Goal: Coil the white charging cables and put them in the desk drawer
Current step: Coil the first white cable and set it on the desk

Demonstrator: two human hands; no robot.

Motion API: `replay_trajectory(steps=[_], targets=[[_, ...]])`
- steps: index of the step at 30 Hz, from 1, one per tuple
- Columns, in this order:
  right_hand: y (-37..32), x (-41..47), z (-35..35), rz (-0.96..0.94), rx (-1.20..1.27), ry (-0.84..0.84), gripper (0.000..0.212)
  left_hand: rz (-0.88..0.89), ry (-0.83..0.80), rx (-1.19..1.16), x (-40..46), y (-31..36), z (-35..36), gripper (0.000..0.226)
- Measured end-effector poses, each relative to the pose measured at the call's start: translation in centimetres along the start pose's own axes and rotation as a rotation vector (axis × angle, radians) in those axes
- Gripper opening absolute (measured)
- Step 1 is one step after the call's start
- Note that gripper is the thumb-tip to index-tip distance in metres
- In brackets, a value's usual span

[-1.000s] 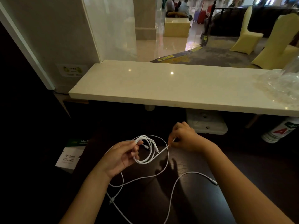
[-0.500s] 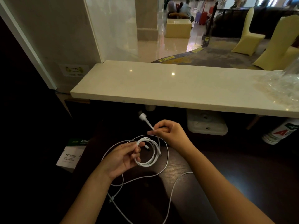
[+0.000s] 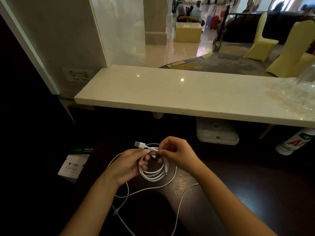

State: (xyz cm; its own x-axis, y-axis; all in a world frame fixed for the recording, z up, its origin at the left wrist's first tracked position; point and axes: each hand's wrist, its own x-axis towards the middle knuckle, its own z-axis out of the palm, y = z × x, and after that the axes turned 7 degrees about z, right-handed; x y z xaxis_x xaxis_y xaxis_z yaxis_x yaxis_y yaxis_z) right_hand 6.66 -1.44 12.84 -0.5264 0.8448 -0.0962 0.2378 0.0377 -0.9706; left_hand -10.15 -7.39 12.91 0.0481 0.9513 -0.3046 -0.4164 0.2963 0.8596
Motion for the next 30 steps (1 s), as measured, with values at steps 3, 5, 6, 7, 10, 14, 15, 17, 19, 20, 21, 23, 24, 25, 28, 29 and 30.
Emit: replay_trajectory(steps=[3, 5, 6, 7, 10, 14, 15, 17, 19, 20, 21, 23, 24, 25, 28, 29, 30], targets=[[0.4, -0.1, 0.3, 0.049, 0.116, 0.133, 0.01, 0.032, 0.068, -0.136, 0.3, -1.0, 0.4, 0.027], [0.7, 0.0, 0.8, 0.084, 0.233, 0.24, 0.016, 0.085, 0.116, -0.309, 0.3, -1.9, 1.0, 0.028], [0.8, 0.0, 1.2, 0.096, 0.288, 0.303, 0.018, 0.125, 0.133, -0.397, 0.2, -2.3, 1.5, 0.029], [0.9, 0.0, 1.8, 0.106, 0.332, 0.369, 0.019, 0.177, 0.142, -0.475, 0.1, -2.7, 2.0, 0.03], [1.1, 0.1, 3.4, 0.107, 0.42, 0.528, 0.021, 0.356, 0.172, -0.528, -0.1, -3.6, 3.4, 0.031], [1.2, 0.2, 4.2, 0.13, 0.439, 0.542, 0.022, 0.455, 0.248, -0.415, 0.1, -3.8, 3.4, 0.027], [1.4, 0.4, 4.2, 0.136, 0.363, 0.524, 0.022, 0.458, 0.275, -0.392, 0.2, -3.7, 3.2, 0.029], [1.6, 0.4, 4.0, 0.15, 0.223, 0.471, 0.019, 0.441, 0.326, -0.369, 0.5, -3.4, 2.7, 0.031], [1.7, 0.3, 3.6, 0.161, 0.128, 0.433, 0.016, 0.396, 0.353, -0.354, 0.7, -3.2, 2.0, 0.032], [1.7, 0.2, 3.4, 0.157, 0.083, 0.418, 0.014, 0.374, 0.355, -0.35, 0.8, -3.0, 1.7, 0.032], [1.7, 0.2, 3.3, 0.15, 0.047, 0.404, 0.014, 0.356, 0.356, -0.346, 0.9, -3.0, 1.5, 0.033], [1.5, 0.2, 3.2, 0.124, 0.049, 0.383, 0.014, 0.333, 0.359, -0.347, 1.0, -3.2, 1.2, 0.034], [1.4, 0.3, 3.2, 0.109, 0.084, 0.375, 0.016, 0.328, 0.361, -0.35, 1.1, -3.3, 1.3, 0.034], [1.3, 0.4, 3.3, 0.094, 0.133, 0.37, 0.016, 0.327, 0.361, -0.355, 1.1, -3.4, 1.3, 0.034], [1.4, 0.4, 3.0, 0.04, 0.24, 0.416, 0.011, 0.314, 0.375, -0.365, 1.3, -3.6, 1.4, 0.034], [1.4, 0.3, 2.8, 0.024, 0.259, 0.41, 0.009, 0.309, 0.381, -0.368, 1.3, -3.6, 1.4, 0.034], [1.1, 0.3, 2.6, 0.014, 0.272, 0.371, 0.009, 0.306, 0.383, -0.366, 1.4, -3.6, 1.3, 0.034]])
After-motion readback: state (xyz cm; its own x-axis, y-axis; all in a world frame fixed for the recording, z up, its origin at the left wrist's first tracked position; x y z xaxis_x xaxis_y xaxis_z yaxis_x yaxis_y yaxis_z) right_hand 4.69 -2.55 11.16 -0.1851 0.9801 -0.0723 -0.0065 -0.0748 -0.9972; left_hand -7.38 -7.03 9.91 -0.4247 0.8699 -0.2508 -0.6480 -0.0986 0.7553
